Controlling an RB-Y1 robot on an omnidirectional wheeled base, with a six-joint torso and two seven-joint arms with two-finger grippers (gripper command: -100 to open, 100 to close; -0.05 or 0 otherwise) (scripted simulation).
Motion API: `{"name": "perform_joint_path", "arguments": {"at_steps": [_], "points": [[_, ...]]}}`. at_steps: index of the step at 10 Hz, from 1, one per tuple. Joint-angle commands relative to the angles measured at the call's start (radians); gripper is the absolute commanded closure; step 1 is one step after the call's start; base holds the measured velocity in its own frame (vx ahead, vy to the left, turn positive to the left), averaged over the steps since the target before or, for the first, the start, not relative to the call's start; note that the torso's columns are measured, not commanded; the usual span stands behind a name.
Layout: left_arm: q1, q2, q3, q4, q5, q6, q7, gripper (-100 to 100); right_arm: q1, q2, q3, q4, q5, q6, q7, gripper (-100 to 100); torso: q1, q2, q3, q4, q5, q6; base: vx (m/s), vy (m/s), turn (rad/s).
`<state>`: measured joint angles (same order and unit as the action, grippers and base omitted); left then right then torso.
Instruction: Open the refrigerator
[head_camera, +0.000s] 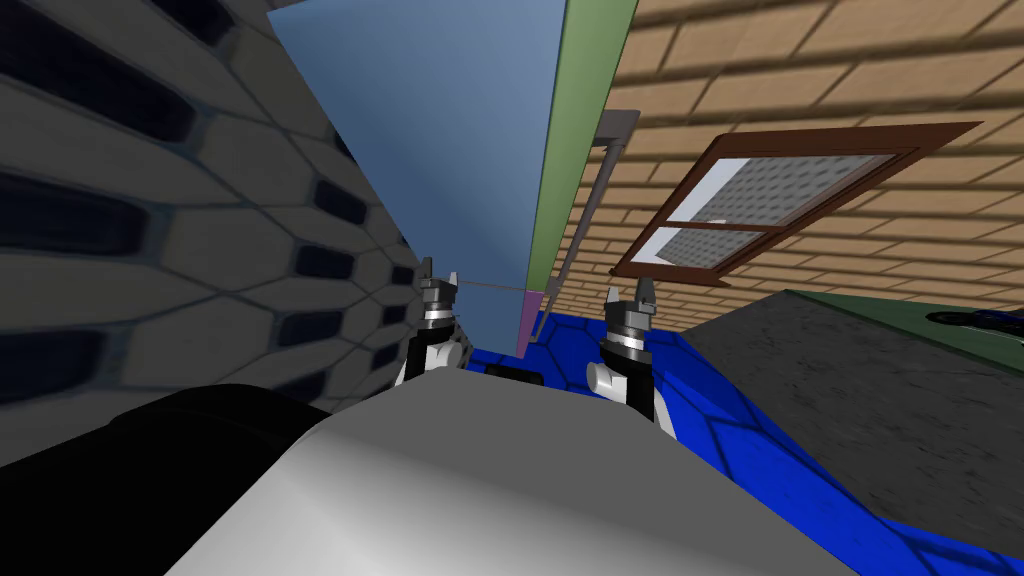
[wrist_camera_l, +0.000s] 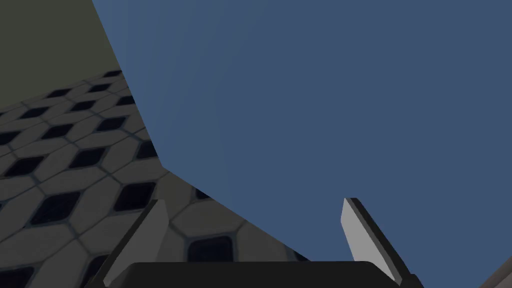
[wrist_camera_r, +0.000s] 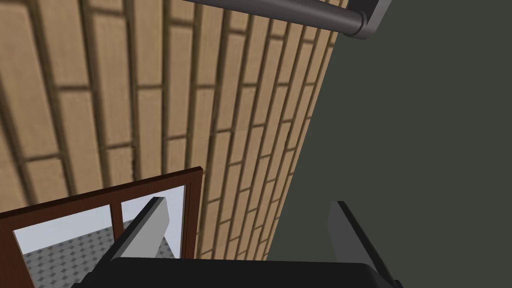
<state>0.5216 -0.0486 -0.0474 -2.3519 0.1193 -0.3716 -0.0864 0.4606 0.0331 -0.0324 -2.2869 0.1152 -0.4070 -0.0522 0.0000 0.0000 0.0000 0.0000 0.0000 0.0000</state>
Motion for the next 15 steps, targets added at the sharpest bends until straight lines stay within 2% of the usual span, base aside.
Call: {"name": "perform_joint_path", "arguments": {"at_steps": [1,9,10,12,15], "points": [[0.000,0.000,0.000,0.000,0.000,0.000,0.000,0,0.000,0.000,0.000,0.000,0.000,0.000,0.000,0,0.000,0.040,-0.082,0.041,0.000,0.000,0.000,0.000,0.000],[0.000,0.000,0.000,0.000,0.000,0.000,0.000,0,0.000,0.000,0.000,0.000,0.000,0.000,0.000,0,0.000,0.618,-1.234,0.617,0.000,0.000,0.000,0.000,0.000],[-0.007,0.045,0.000,-0.005,0.000,0.015,0.000,-100,0.000,0.000,0.000,0.000,0.000,0.000,0.000,0,0.000,0.691,-1.382,0.691,0.000,0.000,0.010,-0.016,0.024],[-0.023,0.104,0.001,-0.011,0.000,0.047,0.001,-100,0.000,0.000,0.000,0.000,0.000,0.000,0.000,0,-0.001,0.734,-1.471,0.734,0.000,0.000,0.013,-0.039,0.034],[-0.060,0.169,0.003,-0.019,0.000,0.121,0.003,-100,0.000,0.000,0.000,0.000,0.000,0.000,0.000,0,-0.001,0.738,-1.476,0.738,0.000,0.000,0.013,-0.066,0.055]]}}
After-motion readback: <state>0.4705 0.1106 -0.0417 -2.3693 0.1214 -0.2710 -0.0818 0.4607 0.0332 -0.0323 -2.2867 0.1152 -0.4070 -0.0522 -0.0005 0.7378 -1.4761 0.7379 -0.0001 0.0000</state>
